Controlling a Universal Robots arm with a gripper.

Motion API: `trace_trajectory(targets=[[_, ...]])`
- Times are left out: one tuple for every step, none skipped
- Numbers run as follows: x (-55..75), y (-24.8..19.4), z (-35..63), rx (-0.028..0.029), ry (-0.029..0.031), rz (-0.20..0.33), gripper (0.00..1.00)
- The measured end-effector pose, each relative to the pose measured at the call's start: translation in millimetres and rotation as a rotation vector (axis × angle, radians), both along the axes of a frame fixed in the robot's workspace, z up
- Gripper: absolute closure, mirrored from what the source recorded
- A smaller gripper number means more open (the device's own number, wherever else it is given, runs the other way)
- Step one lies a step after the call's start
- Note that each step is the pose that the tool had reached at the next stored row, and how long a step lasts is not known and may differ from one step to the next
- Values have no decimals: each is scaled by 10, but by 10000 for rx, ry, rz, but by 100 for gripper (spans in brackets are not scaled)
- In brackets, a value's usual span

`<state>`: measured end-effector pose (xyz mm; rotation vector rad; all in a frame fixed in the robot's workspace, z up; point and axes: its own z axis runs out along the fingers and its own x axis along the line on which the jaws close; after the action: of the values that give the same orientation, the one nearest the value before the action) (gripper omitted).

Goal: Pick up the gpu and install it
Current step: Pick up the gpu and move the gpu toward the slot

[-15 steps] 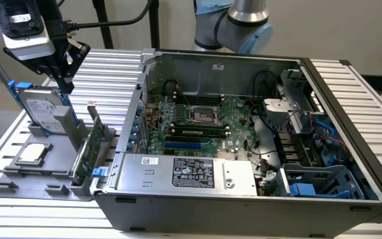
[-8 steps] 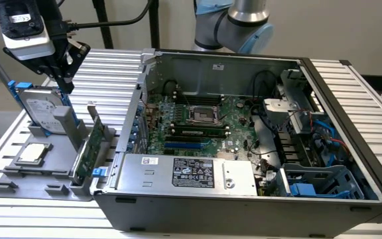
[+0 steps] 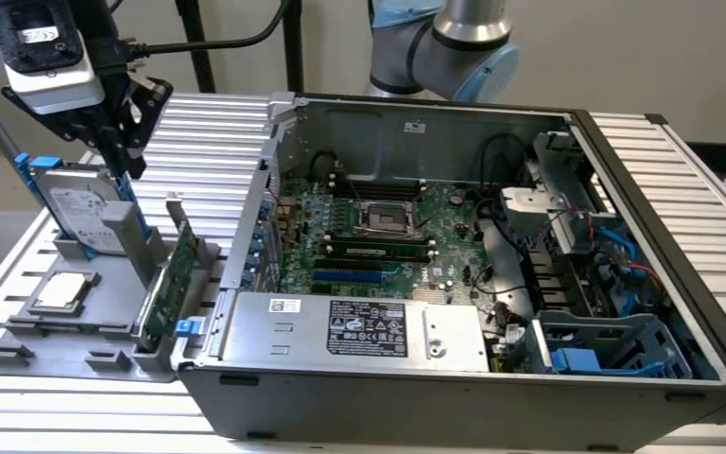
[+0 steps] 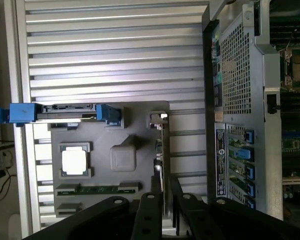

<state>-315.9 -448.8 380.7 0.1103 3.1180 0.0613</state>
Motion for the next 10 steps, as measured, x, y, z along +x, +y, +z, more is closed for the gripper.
trace_trajectory(targets=[[0,0,0,0,0,0,76],[0,0,0,0,0,0,70],[0,0,0,0,0,0,70],[0,0,0,0,0,0,64],[0,-1,-1,-1,-1,0,64],[-1,-3,-8,0,-6,-1,58],[-1,-5,-21,0,-13,0,58],[-2,-7,-36,-2,-13,0,58],[-3,-9,-55,-1,-15,1,58],[-5,-12,-73,-2,-15,2,58]])
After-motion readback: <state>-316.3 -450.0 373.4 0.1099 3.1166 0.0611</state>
